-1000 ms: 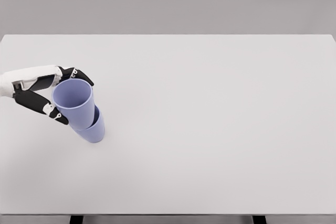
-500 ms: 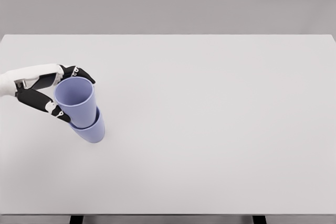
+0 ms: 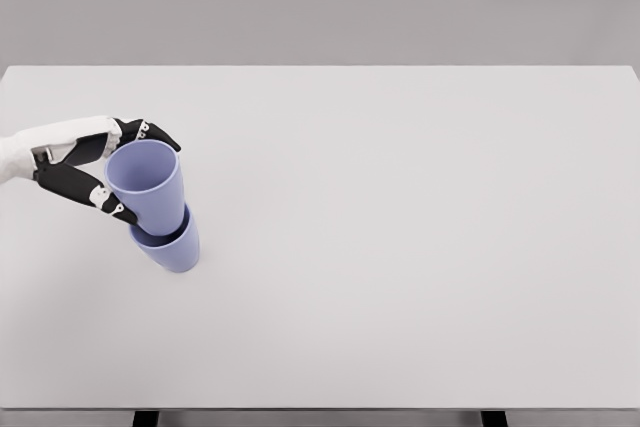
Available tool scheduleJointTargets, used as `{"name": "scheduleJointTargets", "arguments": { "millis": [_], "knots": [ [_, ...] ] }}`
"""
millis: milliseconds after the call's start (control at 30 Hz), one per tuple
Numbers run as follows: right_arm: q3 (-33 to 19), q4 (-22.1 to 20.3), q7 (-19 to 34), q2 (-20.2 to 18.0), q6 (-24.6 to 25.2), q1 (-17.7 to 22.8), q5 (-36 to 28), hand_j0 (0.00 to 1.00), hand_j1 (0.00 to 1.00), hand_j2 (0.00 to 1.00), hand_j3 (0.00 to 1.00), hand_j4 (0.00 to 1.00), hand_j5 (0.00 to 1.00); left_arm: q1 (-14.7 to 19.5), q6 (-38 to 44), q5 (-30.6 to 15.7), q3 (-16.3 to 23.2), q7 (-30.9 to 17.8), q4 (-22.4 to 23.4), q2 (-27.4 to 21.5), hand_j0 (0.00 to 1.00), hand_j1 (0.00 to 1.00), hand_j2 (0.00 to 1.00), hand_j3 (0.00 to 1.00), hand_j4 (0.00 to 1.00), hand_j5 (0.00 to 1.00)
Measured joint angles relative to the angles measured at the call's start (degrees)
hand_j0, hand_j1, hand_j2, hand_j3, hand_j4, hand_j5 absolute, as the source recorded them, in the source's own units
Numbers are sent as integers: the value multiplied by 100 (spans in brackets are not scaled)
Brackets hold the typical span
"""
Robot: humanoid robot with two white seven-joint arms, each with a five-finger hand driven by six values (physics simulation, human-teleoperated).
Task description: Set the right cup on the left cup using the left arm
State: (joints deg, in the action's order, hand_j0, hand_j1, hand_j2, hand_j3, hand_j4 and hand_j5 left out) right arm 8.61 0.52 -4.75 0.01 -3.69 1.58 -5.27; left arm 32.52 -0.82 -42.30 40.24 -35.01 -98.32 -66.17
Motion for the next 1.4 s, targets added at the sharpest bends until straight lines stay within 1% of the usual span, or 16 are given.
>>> {"name": "scheduleJointTargets", "arguments": {
  "millis": [367,400,500,567,600,633,667,700,733,767,800,867,933,1400],
  "knots": [
    [0,0,0,0,0,0,0,100,100,100,100,100,100,-44,3,-3,5,2,44,11,59,59,59,59,59,59],
    [0,0,0,0,0,0,0,100,100,100,100,100,100,-87,3,-2,6,3,46,13,61,61,61,61,61,61],
    [0,0,0,0,0,0,0,100,100,100,100,100,100,-88,3,6,7,2,50,14,61,61,61,61,61,61],
    [0,0,0,0,0,0,0,100,100,100,100,100,100,-106,2,11,8,2,51,14,78,78,78,78,78,78],
    [0,0,0,0,0,0,0,100,100,100,100,100,100,-132,2,38,8,2,51,15,81,81,81,81,81,81],
    [0,0,0,0,0,0,0,100,100,100,100,100,100,-123,2,60,8,1,52,18,81,81,81,81,81,81],
    [0,0,0,0,0,0,0,100,100,100,100,100,100,-123,2,78,8,1,52,19,86,86,86,86,86,86],
    [0,0,0,0,0,0,0,100,100,100,100,100,100,-123,0,93,8,1,52,20,87,87,87,87,87,87],
    [0,0,0,0,0,0,0,100,100,100,100,100,100,-132,-2,104,8,1,52,21,91,91,91,91,91,91],
    [0,0,0,0,0,0,0,100,100,100,100,100,100,-132,-3,112,8,1,52,21,91,91,91,91,91,91],
    [0,0,0,0,0,0,0,100,100,100,100,100,100,-132,-4,119,8,1,52,20,94,94,94,94,94,94],
    [0,0,0,0,0,0,0,100,100,100,100,100,100,-132,-5,129,8,1,52,17,94,94,94,94,94,94],
    [0,0,0,0,0,0,0,100,100,100,100,100,100,-132,-6,158,8,1,52,16,98,98,98,98,98,98],
    [0,0,0,0,0,0,0,100,100,100,100,100,100,-132,-7,214,3,1,40,4,100,100,100,100,100,100]
  ]
}}
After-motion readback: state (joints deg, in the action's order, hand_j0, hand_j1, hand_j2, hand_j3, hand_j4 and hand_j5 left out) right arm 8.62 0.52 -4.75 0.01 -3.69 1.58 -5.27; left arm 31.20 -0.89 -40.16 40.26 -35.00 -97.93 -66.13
